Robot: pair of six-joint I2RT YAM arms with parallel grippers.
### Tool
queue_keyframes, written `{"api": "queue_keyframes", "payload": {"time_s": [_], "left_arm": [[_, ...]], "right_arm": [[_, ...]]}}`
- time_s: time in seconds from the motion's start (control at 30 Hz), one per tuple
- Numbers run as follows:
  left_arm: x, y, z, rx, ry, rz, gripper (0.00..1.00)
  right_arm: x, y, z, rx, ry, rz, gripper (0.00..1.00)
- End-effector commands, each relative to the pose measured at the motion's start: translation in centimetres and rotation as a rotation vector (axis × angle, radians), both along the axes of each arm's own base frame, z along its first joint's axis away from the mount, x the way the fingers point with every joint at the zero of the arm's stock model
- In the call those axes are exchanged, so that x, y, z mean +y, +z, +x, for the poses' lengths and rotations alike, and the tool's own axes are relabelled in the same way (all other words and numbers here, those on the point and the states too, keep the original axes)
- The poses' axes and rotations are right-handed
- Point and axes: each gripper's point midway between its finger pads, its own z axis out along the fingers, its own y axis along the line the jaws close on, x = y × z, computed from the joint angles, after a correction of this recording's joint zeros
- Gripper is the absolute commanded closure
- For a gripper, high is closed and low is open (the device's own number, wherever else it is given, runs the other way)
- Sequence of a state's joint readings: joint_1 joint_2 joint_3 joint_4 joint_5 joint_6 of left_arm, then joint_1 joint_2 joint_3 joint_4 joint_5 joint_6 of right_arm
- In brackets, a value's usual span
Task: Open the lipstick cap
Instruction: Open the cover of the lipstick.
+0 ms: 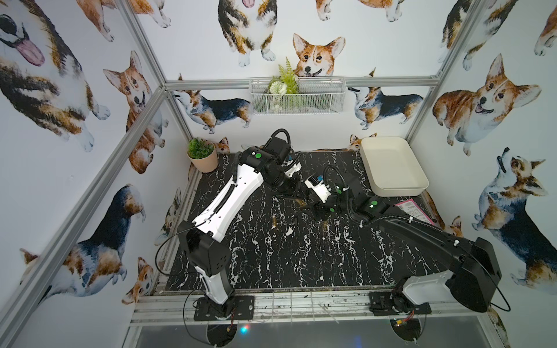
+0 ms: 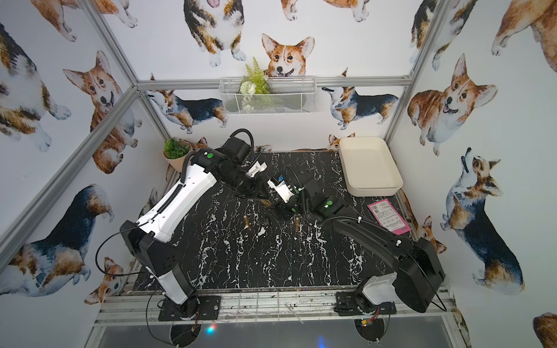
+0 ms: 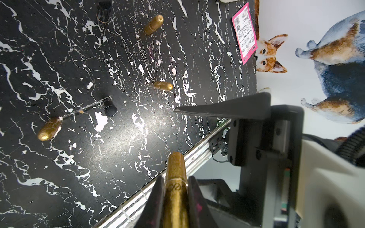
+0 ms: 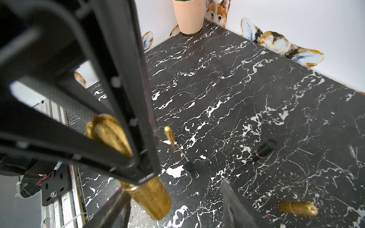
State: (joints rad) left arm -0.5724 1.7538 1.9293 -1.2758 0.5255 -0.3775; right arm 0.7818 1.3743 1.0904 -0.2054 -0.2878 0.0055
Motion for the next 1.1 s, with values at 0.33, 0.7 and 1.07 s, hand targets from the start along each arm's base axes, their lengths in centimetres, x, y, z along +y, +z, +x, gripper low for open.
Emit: {"api": "queue_keyframes", "payload": {"time_s": [0.33, 0.7, 1.07], "left_arm": [[-0.5, 0.6, -0.3, 0.017, -0.001, -0.032, 0.96], [-0.4, 0.4, -0.2, 0.018, -0.002, -0.024, 0.95], [-0.4, 0.0, 0.0, 0.024, 0.000, -0.015, 0.99]], "right_arm": [[0.7, 0.2, -0.1, -0.026, 0.040, -0.004, 0.42], [0.6, 0.2, -0.1, -0.013, 0.029, -0.011, 0.50], [0.9, -0.4, -0.5, 0.009, 0.046, -0.026, 0.57]]}}
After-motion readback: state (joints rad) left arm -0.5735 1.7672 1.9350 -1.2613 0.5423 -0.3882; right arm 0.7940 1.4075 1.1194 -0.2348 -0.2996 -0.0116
